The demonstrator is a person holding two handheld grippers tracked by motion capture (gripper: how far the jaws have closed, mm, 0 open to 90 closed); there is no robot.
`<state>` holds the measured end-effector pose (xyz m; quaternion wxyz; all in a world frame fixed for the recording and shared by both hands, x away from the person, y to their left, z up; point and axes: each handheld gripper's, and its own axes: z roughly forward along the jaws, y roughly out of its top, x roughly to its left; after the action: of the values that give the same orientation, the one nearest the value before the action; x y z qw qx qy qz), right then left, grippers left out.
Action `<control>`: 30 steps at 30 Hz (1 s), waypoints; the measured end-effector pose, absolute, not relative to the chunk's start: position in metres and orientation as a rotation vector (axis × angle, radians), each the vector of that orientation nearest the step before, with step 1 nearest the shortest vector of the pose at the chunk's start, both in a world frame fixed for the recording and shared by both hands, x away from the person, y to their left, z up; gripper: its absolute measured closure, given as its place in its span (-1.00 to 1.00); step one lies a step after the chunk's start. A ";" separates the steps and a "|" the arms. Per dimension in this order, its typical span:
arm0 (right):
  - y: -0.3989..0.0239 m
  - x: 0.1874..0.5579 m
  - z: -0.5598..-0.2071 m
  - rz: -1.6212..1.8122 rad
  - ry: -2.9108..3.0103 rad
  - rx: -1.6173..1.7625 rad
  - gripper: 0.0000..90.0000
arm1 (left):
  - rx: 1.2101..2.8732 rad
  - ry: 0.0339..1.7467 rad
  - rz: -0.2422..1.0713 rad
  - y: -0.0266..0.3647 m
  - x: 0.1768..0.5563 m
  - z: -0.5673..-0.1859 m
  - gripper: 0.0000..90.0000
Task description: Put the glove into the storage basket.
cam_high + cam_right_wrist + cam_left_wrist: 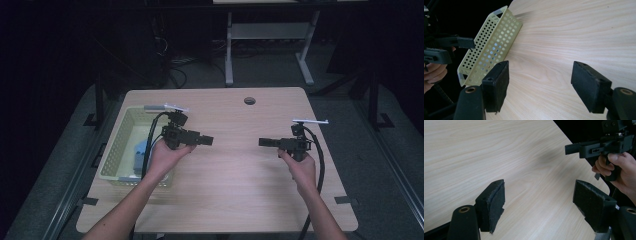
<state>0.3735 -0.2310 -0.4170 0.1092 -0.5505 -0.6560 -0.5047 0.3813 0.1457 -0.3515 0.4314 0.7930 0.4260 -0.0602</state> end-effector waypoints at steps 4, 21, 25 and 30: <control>-0.236 0.370 -0.420 -1.479 -1.922 -1.628 -0.34 | 1.978 1.055 -0.157 0.139 0.379 -0.354 -0.45; -0.250 0.355 -0.435 -1.451 -1.937 -1.649 -0.35 | 1.969 1.026 -0.170 0.121 0.362 -0.384 -0.46; -0.254 0.350 -0.439 -1.446 -1.953 -1.647 -0.35 | 1.962 1.016 -0.163 0.116 0.356 -0.389 -0.46; -0.256 0.345 -0.441 -1.448 -1.955 -1.638 -0.35 | 1.962 1.005 -0.152 0.113 0.350 -0.395 -0.46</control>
<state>0.3454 -0.2558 -0.4411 0.1044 -0.5554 -0.6629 -0.4910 0.3496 0.1125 -0.3954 0.4494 0.7932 0.4064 -0.0616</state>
